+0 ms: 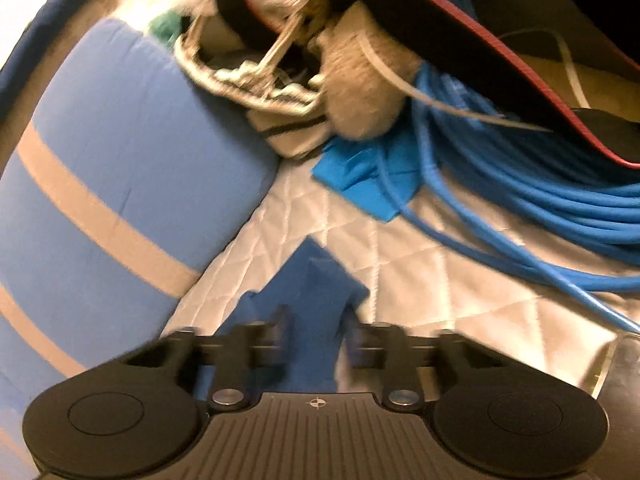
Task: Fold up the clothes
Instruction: 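Drag the sweatshirt edge toward the cable pile and open the right gripper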
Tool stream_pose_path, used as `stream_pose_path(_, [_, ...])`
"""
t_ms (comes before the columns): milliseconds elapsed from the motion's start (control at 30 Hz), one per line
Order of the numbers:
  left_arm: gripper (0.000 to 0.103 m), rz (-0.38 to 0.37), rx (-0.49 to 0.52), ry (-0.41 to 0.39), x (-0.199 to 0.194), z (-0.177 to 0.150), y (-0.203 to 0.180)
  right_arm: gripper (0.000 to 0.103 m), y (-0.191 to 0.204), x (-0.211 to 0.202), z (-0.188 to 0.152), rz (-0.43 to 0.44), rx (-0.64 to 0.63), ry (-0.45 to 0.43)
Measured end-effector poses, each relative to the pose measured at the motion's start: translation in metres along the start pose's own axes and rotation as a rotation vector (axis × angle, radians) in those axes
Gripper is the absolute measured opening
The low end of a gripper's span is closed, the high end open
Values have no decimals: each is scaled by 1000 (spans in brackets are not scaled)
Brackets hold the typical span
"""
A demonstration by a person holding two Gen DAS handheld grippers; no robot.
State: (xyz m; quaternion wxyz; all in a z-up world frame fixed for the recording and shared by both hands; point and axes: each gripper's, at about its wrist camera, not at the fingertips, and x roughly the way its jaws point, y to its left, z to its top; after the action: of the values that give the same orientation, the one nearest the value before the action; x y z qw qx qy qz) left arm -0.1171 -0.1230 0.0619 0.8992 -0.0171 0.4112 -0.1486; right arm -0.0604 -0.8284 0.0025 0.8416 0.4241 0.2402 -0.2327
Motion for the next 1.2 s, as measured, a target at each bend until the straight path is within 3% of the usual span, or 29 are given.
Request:
stream_pose_path(133, [103, -4, -10, 4, 1, 1, 0, 12, 15, -12, 11, -24, -100, -38])
stream_pose_path(400, [103, -3, -5, -1, 1, 1, -2, 11, 24, -111, 66, -90, -308, -218])
stream_pose_path(667, [103, -14, -3, -28, -4, -2, -1, 11, -9, -220, 117, -168, -295, -427])
stream_pose_path(733, [103, -16, -4, -36, -5, -3, 0, 11, -21, -229, 118, -184, -287, -440])
stream_pose_path(833, [103, -22, -6, -42, -6, -4, 0, 15, -39, -217, 105, -310, -306, -400])
stream_pose_path(933, [103, -23, -3, -49, -7, -5, 1, 50, -55, -209, 90, -427, -289, -383])
stream_pose_path(1000, [103, -26, -6, -54, -8, -6, 2, 89, -56, -218, 77, -432, -260, -434])
stream_pose_path(1067, [103, -31, -10, -52, -7, -6, 3, 100, -44, -221, 63, -400, -292, -446])
stream_pose_path(1200, [103, -26, -9, -55, -7, -6, 3, 103, -7, -219, 33, -285, -432, -389])
